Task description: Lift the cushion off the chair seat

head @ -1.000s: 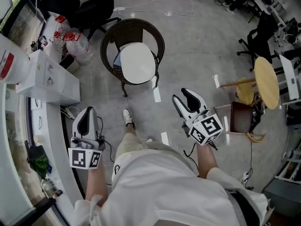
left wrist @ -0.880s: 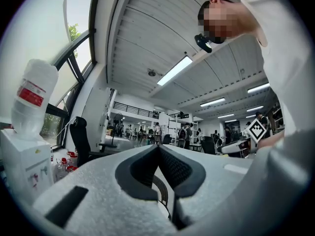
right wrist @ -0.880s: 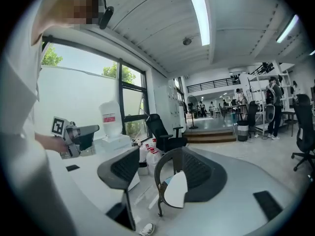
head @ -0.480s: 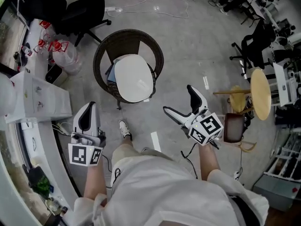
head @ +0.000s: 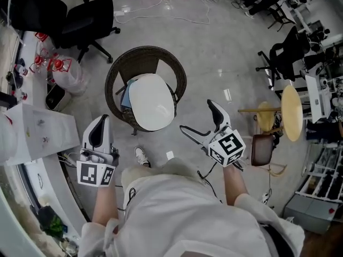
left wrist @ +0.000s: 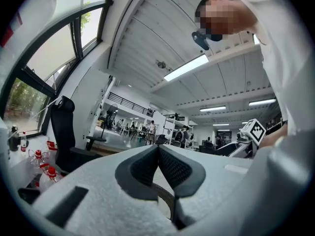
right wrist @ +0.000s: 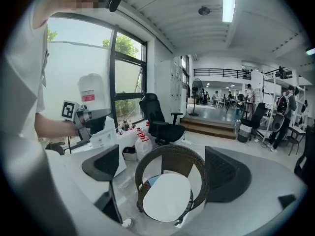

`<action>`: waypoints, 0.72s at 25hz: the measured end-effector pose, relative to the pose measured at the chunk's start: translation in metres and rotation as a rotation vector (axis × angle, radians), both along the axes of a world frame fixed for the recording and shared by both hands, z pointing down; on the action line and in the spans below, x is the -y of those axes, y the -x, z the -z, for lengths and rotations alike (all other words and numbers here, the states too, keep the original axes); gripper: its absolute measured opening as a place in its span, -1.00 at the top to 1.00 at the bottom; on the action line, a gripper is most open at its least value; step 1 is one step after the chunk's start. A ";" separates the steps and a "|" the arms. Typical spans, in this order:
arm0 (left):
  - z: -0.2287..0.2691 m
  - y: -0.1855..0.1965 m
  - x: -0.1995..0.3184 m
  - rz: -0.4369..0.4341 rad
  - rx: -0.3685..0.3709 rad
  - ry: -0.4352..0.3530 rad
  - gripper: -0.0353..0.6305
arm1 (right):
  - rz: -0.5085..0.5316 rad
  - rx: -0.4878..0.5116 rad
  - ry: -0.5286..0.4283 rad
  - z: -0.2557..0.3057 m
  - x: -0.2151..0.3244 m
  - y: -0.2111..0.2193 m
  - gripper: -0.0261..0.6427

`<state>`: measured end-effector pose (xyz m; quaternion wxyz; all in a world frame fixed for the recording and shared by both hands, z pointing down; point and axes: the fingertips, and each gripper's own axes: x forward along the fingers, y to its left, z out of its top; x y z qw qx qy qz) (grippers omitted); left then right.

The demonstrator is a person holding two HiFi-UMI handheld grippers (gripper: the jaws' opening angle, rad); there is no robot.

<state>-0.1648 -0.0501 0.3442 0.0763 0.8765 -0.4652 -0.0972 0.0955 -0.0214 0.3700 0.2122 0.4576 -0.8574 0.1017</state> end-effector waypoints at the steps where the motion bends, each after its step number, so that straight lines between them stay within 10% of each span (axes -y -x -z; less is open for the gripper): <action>1: 0.001 -0.003 0.005 -0.006 -0.002 -0.001 0.84 | -0.002 0.000 0.003 -0.001 0.004 -0.001 -0.62; 9: -0.003 -0.032 0.043 0.007 0.025 0.010 0.84 | 0.048 0.045 0.063 -0.036 0.054 -0.013 -0.62; 18: -0.058 -0.061 0.085 0.114 0.093 0.134 0.84 | 0.159 0.080 0.339 -0.215 0.148 -0.030 -0.62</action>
